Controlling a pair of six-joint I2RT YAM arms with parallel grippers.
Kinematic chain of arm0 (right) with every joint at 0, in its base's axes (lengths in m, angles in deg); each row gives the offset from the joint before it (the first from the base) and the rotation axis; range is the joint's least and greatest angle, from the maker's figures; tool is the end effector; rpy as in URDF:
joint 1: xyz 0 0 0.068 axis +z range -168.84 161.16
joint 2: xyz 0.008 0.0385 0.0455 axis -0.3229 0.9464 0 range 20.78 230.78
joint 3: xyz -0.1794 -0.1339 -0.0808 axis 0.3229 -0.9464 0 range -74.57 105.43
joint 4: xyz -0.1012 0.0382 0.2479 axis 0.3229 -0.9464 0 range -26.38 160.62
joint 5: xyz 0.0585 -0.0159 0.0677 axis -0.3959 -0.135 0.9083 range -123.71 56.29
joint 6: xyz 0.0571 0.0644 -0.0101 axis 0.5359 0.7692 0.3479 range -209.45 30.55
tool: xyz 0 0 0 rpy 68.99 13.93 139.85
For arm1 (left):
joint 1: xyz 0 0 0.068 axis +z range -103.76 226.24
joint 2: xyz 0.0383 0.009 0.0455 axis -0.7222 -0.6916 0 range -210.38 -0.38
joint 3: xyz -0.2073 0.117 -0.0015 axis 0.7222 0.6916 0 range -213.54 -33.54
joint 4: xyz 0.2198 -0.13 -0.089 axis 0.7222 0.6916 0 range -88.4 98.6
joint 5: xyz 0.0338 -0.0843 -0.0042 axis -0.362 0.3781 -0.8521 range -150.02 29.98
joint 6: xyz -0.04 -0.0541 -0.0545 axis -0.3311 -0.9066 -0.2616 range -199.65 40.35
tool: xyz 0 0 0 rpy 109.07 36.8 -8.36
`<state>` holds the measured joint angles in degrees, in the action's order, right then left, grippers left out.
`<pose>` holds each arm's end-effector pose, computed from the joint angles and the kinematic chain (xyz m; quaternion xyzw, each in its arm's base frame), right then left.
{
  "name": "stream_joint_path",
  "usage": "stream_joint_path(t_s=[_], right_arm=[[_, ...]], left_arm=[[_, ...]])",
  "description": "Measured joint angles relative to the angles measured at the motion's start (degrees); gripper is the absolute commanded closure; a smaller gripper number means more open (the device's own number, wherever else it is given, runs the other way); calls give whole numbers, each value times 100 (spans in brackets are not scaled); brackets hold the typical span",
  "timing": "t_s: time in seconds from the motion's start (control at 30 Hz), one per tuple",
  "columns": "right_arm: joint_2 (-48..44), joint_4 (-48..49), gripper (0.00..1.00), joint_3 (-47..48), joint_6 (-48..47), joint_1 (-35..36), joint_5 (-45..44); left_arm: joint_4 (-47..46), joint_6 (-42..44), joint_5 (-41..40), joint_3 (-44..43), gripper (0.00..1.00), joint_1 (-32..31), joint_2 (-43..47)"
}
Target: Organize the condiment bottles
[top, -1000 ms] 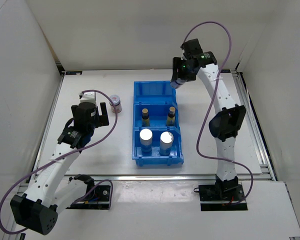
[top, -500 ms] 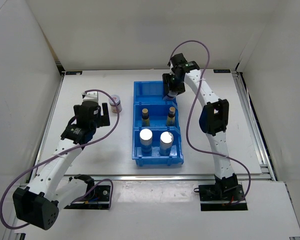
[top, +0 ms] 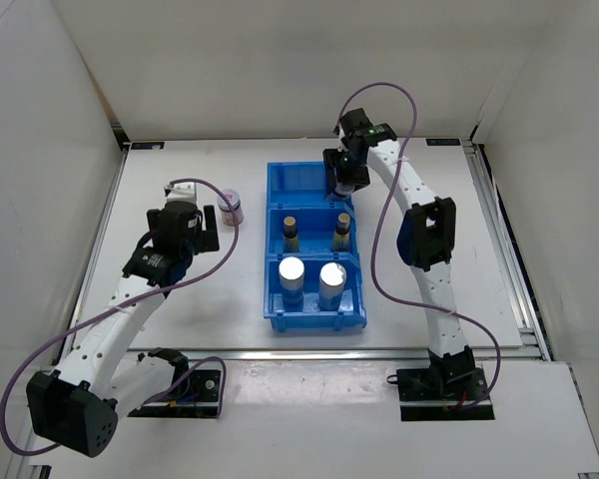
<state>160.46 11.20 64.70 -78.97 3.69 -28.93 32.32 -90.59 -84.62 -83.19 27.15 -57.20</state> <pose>0.4819 0.2067 0.1891 -0.1120 0.9582 0.1125 0.2379 0.2643 -0.0577 0.2439 -0.0309 0.8822 0.0737 0.4641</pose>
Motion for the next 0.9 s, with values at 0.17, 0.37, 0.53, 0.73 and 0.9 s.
stream_joint_path(t_s=[0.17,0.37,0.53,0.73,0.9], right_arm=[[-48,39,4,-35,50,0,-92],[-369,-85,0,-33,107,-35,-240],[-1408,-164,0,-520,133,-181,-732],[-3639,-11,0,-1873,125,-439,-1106],[-5235,87,0,-3567,168,-463,-1056]], left_arm=[[-15,0,-2,0,0,0,-9],[-79,0,0,0,0,0,-35],[-83,0,0,11,0,0,37],[144,-42,881,-540,0,195,-564],[-168,-153,1587,-2201,0,426,-2481]])
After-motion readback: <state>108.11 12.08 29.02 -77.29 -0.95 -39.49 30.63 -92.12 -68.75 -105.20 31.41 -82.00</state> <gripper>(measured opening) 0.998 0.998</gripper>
